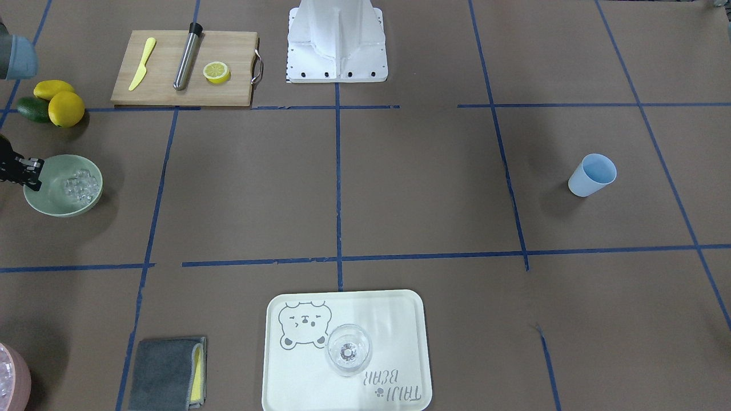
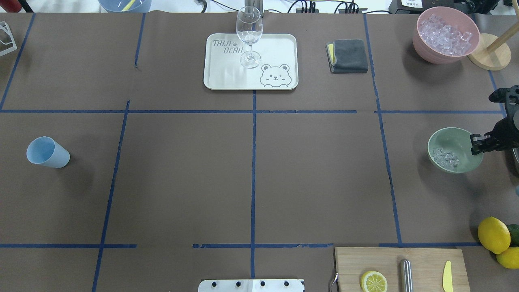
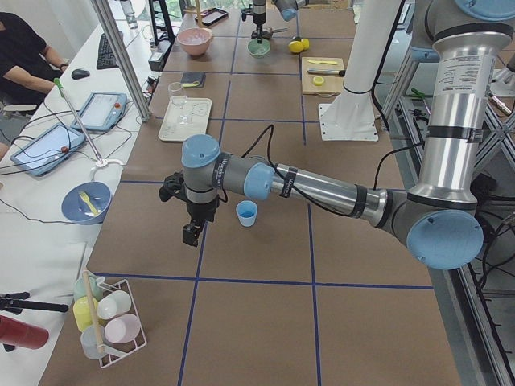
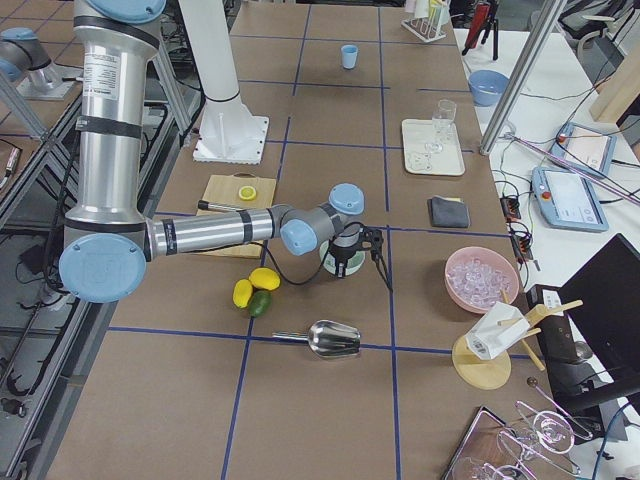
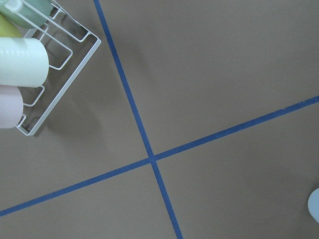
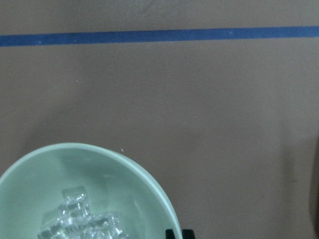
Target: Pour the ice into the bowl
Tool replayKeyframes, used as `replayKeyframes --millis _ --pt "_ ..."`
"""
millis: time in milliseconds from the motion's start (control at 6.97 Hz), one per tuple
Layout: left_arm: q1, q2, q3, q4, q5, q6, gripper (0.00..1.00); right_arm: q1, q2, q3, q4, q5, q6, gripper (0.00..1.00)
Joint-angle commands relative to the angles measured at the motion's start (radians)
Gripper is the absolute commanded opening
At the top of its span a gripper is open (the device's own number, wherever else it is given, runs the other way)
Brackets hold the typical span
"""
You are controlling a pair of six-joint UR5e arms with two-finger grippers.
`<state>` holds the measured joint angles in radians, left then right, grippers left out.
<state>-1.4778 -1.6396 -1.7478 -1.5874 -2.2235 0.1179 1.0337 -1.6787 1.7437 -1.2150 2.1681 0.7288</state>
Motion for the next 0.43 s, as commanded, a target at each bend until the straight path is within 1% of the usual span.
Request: replayKeyframes --millis 0,143,287 --pt "0.001 0.000 0.002 0.000 0.001 0.000 1.00 0.002 0.000 0.003 0.002 -0.011 -0.005 1.00" --pt "0.001 0.000 0.002 0.000 0.001 -0.001 1.00 0.023 0.002 0.022 -0.004 -0.014 -0.021 1.00" --pt "0.001 0.000 0.002 -0.002 0.001 0.000 1.00 0.076 0.002 0.023 -0.014 -0.014 -0.146 1.00"
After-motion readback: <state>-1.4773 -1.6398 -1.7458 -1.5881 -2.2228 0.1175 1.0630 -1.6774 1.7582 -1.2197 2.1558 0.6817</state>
